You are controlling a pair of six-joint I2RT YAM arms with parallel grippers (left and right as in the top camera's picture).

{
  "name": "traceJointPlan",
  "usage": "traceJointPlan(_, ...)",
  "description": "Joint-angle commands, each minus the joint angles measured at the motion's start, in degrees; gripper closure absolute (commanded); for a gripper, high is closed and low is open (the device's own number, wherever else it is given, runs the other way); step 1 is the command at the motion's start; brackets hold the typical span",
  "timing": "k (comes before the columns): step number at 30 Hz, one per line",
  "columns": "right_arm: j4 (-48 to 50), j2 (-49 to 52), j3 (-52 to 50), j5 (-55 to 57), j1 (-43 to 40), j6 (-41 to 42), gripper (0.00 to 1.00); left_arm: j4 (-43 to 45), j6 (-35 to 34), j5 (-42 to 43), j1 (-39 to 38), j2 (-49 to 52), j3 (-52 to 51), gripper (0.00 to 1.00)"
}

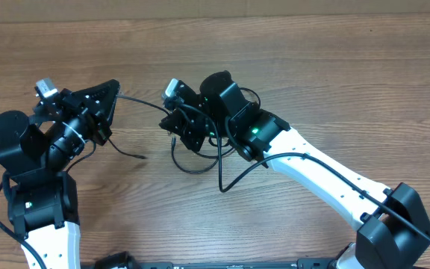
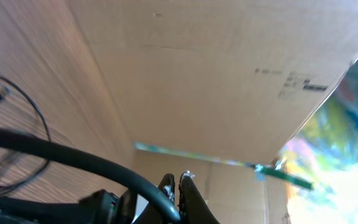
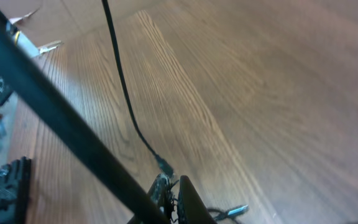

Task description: Untangle cables

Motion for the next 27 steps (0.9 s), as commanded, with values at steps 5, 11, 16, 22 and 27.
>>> traceJointPlan(5, -4.0, -2.3, 2.1, 1.7, -2.6, 5.7, 0.96, -11.3, 22.8, -4.2, 0.1, 1.0, 1.7, 0.68)
traceJointPlan(11, -6.4, -7.7, 9.0, 2.9, -10.6, 6.4, 0.96, -26.4, 27.1, -9.6, 0.1, 5.1, 1.7, 0.44)
traceJointPlan(16, -6.4, -11.5, 18.9, -0.9, -22.1, 9.3, 0.96, -30.9, 33.7, -9.7, 0.1, 9.7, 1.7, 0.22)
traceJointPlan(22, -6.9, -13.8, 28.2, -3.7, -40.6, 10.4, 0.96, -34.6, 36.3, -9.7, 0.1, 15.3, 1.7, 0.05)
traceJointPlan(27, -5.8, -14.0, 29.1, -10.8, -55.2, 13.3, 0.96, -34.9, 38.8, -9.7, 0.1, 18.6, 1.7, 0.0)
